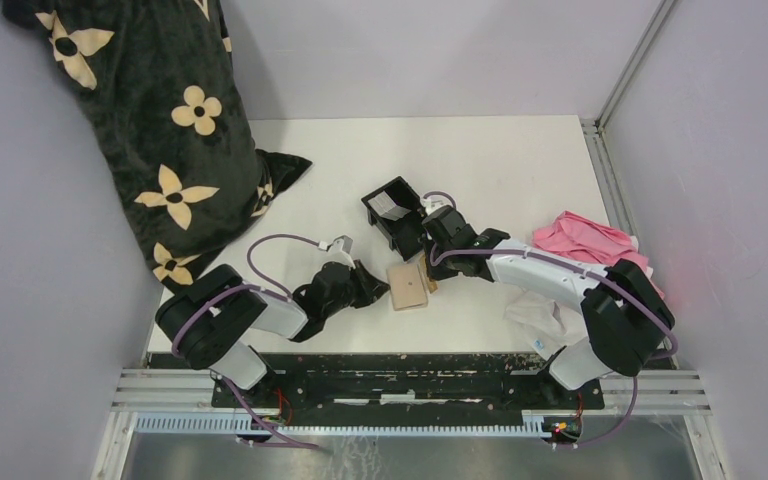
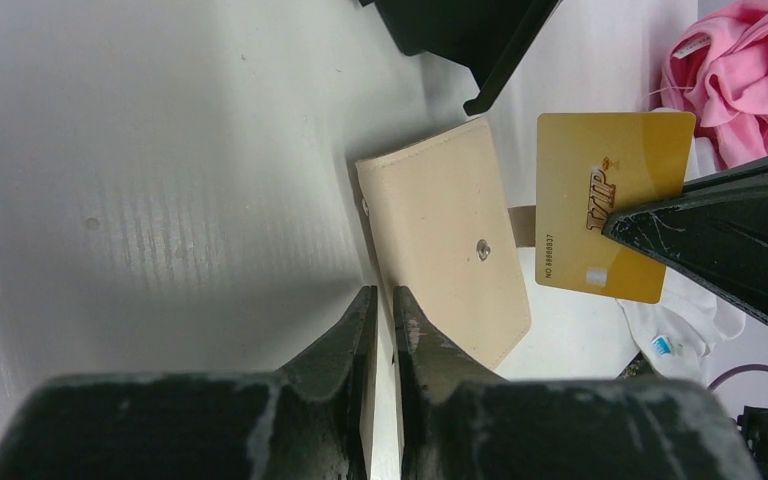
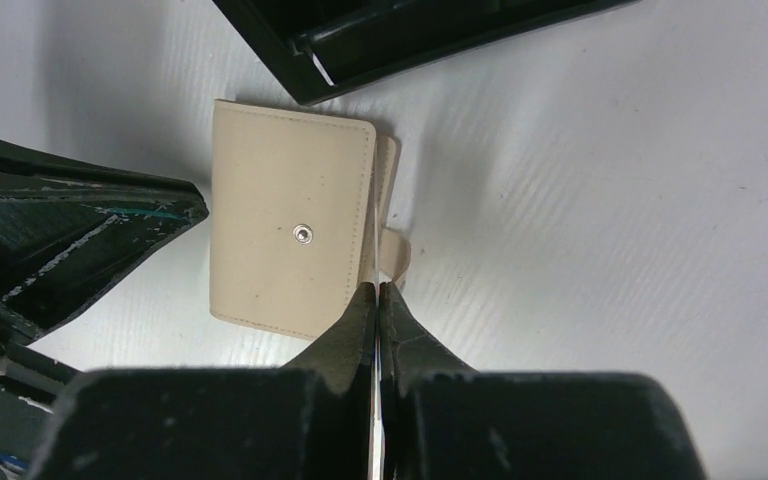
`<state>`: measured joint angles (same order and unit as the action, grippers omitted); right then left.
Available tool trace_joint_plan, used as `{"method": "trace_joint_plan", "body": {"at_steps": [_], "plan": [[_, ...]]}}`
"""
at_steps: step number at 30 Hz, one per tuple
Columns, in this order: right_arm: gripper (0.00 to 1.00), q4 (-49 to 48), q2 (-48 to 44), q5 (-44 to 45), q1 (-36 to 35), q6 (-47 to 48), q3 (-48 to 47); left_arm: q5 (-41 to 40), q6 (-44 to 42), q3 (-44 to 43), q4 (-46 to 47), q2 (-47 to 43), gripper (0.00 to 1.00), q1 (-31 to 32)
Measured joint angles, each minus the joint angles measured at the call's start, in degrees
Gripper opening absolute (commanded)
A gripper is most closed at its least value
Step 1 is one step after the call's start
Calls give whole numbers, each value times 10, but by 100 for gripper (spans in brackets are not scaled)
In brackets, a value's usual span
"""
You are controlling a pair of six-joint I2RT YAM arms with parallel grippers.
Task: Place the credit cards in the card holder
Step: Insert the credit card into the card holder.
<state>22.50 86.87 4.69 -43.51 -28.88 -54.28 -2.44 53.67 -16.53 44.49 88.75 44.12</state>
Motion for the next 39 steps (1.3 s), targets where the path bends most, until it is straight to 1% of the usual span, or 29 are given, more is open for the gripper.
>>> {"method": "trace_joint_plan", "body": {"at_steps": [7, 13, 24, 39], "plan": [[1, 6, 7, 2, 3, 3, 0, 0, 0, 0, -3, 2, 16, 2], [1, -2, 11, -17, 16, 1, 0, 0, -1, -1, -3, 4, 16, 3], [1, -39, 13, -52, 37, -13, 18, 0, -9, -4, -8, 9, 16, 3], [1, -105, 13, -101, 59, -46, 68, 0, -9, -6, -6, 14, 14, 4]]}}
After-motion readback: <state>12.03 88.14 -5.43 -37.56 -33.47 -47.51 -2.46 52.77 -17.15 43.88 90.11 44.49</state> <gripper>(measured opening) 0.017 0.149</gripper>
